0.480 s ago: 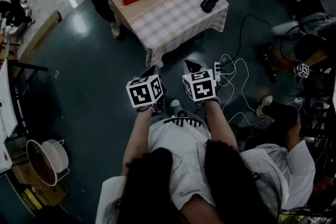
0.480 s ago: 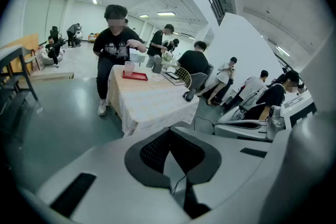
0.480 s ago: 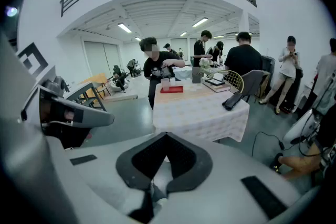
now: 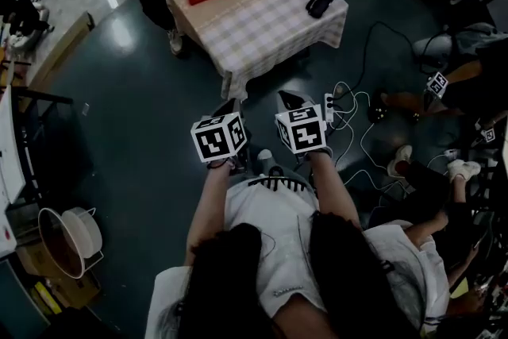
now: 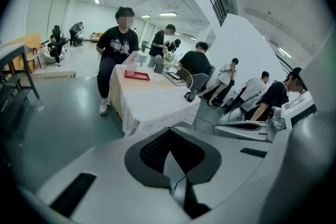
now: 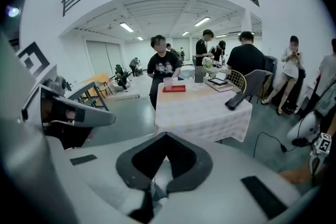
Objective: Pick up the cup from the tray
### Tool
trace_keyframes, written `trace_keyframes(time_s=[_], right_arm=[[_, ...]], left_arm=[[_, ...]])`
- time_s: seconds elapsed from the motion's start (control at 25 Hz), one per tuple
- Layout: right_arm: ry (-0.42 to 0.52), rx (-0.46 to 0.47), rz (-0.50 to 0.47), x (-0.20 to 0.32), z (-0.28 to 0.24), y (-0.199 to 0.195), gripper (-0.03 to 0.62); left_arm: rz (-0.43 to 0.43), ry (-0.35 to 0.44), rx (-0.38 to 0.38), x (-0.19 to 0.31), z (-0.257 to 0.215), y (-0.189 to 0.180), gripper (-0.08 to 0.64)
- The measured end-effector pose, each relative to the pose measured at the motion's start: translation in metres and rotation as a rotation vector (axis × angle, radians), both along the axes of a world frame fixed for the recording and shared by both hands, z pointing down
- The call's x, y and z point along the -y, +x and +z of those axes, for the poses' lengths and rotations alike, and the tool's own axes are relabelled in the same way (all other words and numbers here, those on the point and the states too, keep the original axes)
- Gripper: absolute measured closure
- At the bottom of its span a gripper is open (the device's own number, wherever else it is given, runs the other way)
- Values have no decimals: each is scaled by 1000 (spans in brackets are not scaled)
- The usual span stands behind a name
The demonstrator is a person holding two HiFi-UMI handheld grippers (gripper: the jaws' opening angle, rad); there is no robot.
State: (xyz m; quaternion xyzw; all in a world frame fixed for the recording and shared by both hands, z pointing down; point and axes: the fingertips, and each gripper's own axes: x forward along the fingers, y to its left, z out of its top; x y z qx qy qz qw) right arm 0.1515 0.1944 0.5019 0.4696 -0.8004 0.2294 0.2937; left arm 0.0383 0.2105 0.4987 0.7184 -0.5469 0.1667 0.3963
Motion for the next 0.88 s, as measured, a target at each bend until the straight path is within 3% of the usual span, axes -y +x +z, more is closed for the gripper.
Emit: trace_keyframes(time_s=[0.24, 0.4, 0.64, 0.88], right_arm=[[-2, 106, 12, 1, -5, -6, 583], [13, 114, -18, 2, -9, -8, 574], [18, 148, -101, -2, -11, -23, 417], [43, 176, -140, 12, -16, -33, 383]], left_arm=[[-13, 3, -2, -2, 0, -3, 557], [-20, 10, 4, -3, -3, -4, 557], [-31, 15, 13, -3, -3, -8, 557], [-38, 25, 8, 13, 0, -11, 557]])
